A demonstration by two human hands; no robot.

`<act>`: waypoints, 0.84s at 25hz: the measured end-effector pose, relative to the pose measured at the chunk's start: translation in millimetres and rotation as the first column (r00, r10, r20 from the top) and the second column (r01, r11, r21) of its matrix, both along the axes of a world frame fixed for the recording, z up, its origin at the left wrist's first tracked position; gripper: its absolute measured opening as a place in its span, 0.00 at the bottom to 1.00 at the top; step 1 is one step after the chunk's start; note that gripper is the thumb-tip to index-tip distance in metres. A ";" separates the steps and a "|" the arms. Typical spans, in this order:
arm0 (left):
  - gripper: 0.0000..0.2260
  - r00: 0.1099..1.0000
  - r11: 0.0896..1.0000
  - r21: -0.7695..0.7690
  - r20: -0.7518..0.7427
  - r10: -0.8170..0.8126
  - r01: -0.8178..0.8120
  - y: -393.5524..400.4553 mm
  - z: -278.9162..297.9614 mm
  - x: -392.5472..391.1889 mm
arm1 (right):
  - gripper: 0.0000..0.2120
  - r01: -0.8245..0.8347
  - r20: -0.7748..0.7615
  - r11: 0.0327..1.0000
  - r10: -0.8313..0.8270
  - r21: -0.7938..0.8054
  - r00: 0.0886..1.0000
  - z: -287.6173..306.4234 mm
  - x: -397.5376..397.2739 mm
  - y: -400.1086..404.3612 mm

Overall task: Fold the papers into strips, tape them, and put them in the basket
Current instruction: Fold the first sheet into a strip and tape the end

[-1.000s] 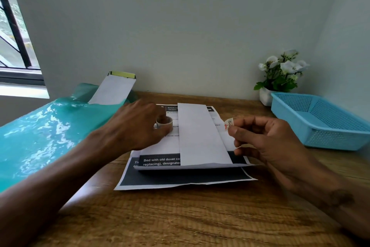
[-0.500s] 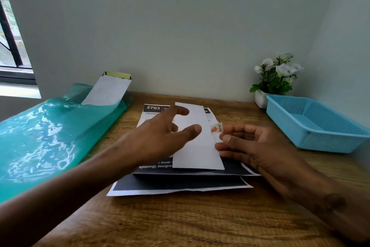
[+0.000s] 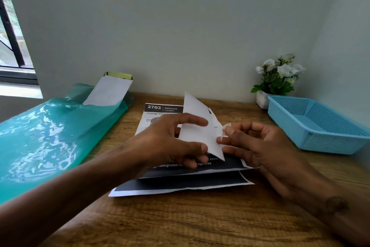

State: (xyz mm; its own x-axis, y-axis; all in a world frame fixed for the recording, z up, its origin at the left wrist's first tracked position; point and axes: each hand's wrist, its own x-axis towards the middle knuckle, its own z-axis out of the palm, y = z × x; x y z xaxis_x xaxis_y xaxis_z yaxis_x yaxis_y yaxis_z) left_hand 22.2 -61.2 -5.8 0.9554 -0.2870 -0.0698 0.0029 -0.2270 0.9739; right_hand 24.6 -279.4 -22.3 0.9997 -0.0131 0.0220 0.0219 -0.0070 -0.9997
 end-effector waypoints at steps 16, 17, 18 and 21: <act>0.10 0.751 0.983 -0.032 0.641 0.157 -0.178 -4.4 -22.1 1.4 | 0.15 -0.073 0.103 0.976 0.052 0.207 0.993 3.8 -1.1 4.7; 0.10 0.747 0.983 -0.035 0.644 0.162 -0.182 -5.2 -23.3 0.8 | 0.18 -0.066 0.125 0.979 0.042 0.195 0.991 3.7 -3.0 5.3; 0.10 0.744 0.982 -0.038 0.647 0.165 -0.185 -6.0 -24.0 0.7 | 0.19 -0.058 0.145 0.980 0.031 0.190 0.989 3.3 -4.0 5.4; 0.11 0.728 0.981 -0.036 0.665 0.167 -0.192 -8.5 -25.2 -0.3 | 0.14 -0.043 0.174 0.977 0.006 0.209 0.985 3.4 -6.3 6.5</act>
